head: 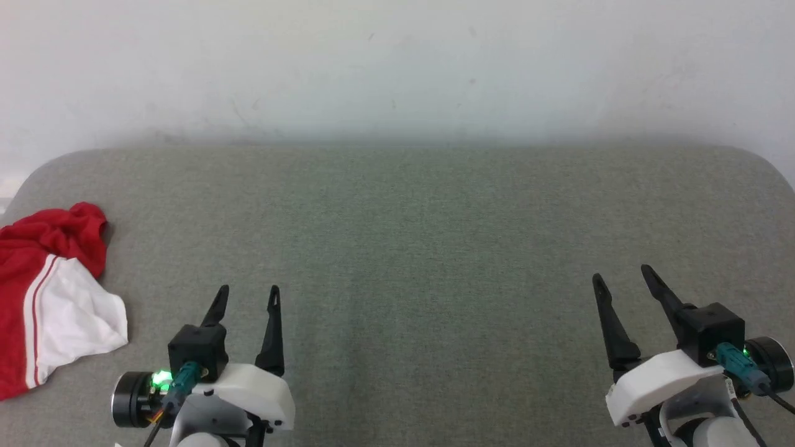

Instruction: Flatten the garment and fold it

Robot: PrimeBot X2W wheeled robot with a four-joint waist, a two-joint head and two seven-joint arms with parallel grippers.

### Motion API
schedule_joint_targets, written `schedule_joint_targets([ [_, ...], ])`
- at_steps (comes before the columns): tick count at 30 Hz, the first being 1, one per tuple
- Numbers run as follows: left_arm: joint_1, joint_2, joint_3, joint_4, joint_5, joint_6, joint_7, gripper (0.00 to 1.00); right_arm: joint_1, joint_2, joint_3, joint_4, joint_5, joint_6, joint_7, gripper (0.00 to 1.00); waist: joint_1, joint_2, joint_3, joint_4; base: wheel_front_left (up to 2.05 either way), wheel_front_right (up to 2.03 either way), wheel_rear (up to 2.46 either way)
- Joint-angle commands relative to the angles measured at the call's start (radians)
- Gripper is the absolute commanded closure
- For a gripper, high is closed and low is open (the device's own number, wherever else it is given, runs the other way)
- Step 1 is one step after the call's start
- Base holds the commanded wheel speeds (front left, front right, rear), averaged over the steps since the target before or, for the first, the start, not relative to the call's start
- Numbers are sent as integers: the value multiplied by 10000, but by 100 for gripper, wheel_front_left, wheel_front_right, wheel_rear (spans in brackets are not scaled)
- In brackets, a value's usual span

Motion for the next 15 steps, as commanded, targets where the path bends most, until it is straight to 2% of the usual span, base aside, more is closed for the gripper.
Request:
schedule_joint_targets([
  [1,-228,31,-24,69,-74,85,-113,0,-138,11,-23,72,76,-4,-105,0,0,0,-4,153,0,0,0],
  [15,-244,108,-37,210,-243,351,-407,0,-239,16,74,203,186,-7,-260,0,0,0,6,1004,0,0,0],
])
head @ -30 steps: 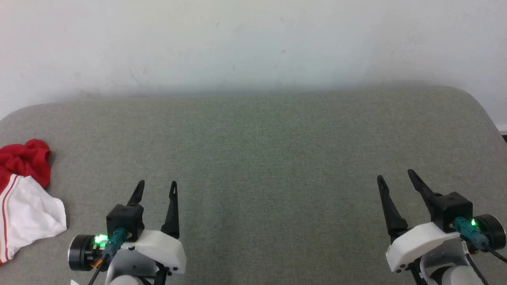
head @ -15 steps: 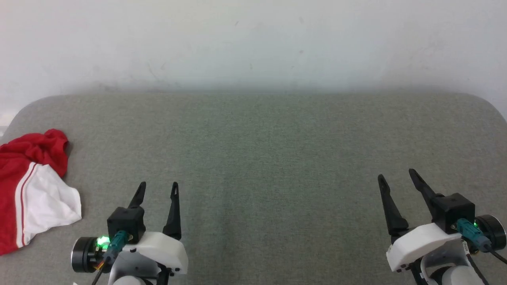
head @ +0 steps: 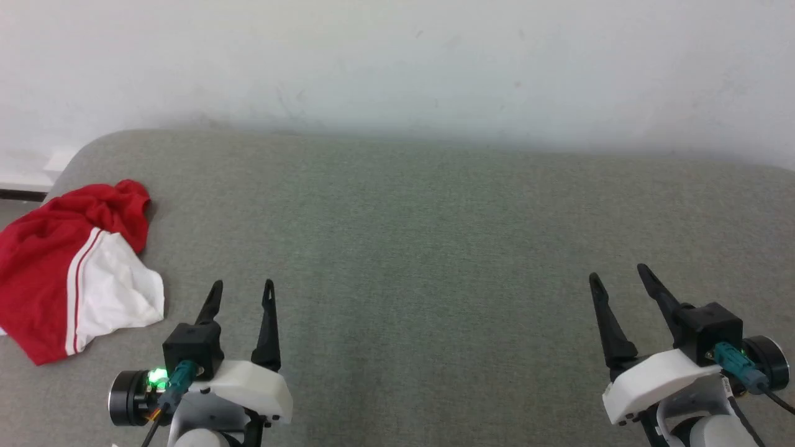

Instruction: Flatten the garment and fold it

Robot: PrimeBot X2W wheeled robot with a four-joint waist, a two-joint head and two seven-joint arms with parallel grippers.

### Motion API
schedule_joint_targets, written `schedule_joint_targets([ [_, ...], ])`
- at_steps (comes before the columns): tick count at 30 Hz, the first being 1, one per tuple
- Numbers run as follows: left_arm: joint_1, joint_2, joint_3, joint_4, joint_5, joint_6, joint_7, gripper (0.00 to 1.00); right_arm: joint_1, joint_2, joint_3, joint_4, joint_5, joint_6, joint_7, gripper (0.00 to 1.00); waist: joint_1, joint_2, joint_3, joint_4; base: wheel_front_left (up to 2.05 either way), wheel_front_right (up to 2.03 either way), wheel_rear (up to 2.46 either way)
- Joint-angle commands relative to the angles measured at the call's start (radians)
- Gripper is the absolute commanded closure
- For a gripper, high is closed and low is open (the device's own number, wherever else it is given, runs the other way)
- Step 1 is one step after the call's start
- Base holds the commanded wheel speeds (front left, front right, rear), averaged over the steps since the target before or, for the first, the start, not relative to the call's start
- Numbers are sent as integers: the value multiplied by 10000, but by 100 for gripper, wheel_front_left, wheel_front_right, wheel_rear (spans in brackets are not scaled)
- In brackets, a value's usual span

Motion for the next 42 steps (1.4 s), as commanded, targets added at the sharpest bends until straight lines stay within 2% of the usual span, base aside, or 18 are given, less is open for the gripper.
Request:
schedule_joint_targets([
  [1,-97,66,-12,74,-87,107,-112,0,-196,16,11,37,62,-7,-106,0,0,0,10,200,0,0,0],
  [42,7,423,-4,306,-632,929,-946,0,-496,30,401,495,495,-13,-779,0,0,0,10,2401,0,0,0],
])
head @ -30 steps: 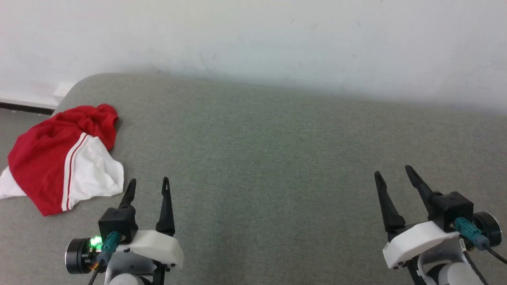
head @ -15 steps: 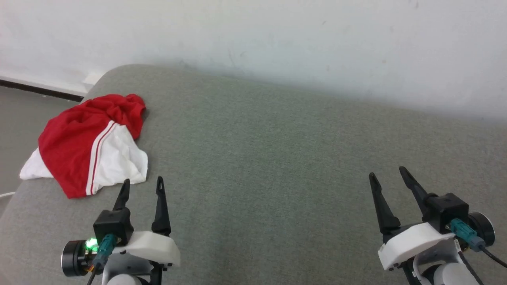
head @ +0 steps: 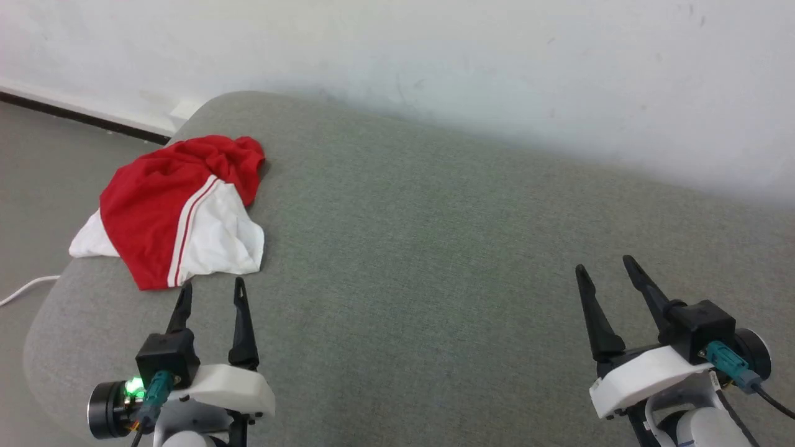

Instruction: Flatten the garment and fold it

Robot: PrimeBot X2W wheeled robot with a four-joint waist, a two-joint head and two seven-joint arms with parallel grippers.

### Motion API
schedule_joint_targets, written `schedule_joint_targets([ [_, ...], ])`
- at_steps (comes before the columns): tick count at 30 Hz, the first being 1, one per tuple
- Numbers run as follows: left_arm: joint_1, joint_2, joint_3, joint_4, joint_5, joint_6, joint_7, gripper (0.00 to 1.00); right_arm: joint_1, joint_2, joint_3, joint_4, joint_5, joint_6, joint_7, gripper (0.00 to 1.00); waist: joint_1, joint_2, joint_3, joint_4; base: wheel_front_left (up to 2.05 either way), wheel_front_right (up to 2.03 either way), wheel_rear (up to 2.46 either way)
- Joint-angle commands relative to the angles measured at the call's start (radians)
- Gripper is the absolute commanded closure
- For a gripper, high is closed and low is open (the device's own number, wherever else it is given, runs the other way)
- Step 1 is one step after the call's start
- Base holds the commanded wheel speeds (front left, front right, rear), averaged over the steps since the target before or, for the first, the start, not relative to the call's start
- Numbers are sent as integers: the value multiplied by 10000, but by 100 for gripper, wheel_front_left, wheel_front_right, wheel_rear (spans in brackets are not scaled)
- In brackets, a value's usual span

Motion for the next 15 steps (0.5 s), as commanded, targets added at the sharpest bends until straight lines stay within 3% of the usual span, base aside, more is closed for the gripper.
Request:
schedule_joint_targets([
  [1,-1,79,-14,63,-66,108,-104,0,-159,24,38,58,95,-14,-103,0,0,-2,12,116,0,0,0],
  [15,-49,192,-102,203,-333,417,-397,0,-254,29,92,174,233,-16,-318,0,0,-2,65,891,0,0,0],
])
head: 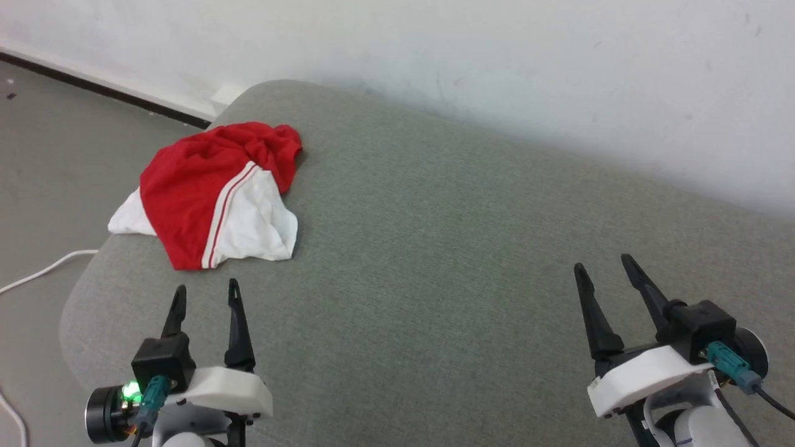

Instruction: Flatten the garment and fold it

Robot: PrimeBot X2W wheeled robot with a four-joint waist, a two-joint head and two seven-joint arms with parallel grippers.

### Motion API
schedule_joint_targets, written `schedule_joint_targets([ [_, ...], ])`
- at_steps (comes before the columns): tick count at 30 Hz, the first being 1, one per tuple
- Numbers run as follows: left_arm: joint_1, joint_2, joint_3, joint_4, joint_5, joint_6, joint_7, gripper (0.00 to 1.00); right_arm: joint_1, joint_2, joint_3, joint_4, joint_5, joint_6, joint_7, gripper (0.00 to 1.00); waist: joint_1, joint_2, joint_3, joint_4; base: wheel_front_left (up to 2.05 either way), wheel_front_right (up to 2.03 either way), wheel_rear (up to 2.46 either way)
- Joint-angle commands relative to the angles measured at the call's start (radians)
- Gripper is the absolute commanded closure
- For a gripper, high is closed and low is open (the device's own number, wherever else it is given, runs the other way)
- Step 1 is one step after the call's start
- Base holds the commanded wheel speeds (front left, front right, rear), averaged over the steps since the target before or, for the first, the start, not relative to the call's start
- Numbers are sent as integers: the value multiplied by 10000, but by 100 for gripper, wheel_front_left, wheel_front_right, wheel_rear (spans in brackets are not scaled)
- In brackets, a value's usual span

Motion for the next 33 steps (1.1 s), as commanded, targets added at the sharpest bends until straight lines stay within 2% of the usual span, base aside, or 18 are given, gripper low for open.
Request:
schedule_joint_targets([
  [1,-47,84,-30,41,-111,134,-123,0,-209,28,61,40,78,-16,-94,0,0,-2,20,172,0,0,0],
  [27,-52,229,-136,282,-693,748,-671,0,-359,37,312,61,159,-20,-246,0,0,-2,151,1699,0,0,0],
  [30,-259,271,-35,362,-878,778,-734,0,-433,38,424,-7,91,-21,-157,0,0,-2,300,1766,0,0,0],
  [33,-811,308,51,584,-1111,612,-690,0,-547,38,493,-200,-109,-21,45,0,0,-2,691,1593,0,0,0],
])
